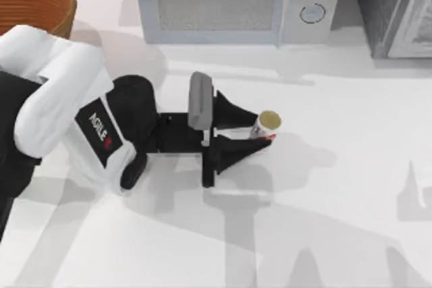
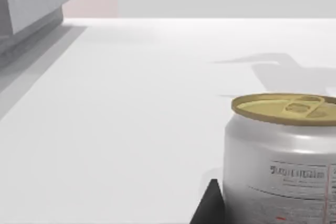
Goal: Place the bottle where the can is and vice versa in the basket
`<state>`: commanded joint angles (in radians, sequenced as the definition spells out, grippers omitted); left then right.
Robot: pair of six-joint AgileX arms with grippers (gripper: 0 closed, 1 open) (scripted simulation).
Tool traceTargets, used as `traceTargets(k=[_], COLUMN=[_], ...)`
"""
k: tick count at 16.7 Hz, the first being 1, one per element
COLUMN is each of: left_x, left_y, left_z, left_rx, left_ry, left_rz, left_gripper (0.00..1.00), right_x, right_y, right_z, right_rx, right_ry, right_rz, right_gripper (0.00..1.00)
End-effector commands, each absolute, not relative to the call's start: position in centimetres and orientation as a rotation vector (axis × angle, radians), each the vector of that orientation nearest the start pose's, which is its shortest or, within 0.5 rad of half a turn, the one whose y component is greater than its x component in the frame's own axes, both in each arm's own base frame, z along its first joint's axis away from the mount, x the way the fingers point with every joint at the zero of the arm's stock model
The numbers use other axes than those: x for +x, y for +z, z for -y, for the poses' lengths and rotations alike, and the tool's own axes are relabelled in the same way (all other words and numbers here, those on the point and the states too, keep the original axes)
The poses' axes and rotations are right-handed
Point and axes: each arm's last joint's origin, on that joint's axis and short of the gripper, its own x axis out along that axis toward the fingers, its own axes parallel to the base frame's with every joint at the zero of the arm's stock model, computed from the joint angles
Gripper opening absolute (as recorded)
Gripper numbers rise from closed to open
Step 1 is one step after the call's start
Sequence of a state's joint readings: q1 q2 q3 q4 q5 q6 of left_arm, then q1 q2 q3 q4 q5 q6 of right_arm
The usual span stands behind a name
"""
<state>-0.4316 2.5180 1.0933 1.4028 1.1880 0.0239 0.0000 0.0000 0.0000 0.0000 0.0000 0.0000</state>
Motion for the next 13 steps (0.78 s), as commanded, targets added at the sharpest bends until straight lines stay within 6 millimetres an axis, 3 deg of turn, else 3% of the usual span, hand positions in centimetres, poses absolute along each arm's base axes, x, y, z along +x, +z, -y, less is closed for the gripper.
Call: traceTargets(k=[10, 13], left_x=[36.63, 36.63], left_y=[1.8, 1.8], left_z=[19.58, 19.58], left_rx=[0.0, 0.0], left_ry=[-1.591, -1.591], left_rz=[0.0, 0.0], left_gripper=[0.98, 1.0], right_x=[10.57, 10.57], right_y=[16.0, 16.0], right_z=[0.12, 0.12], right_rx=[0.0, 0.0], right_ry=[0.0, 0.0], right_rz=[0.0, 0.0], right_gripper=[1.0, 1.0])
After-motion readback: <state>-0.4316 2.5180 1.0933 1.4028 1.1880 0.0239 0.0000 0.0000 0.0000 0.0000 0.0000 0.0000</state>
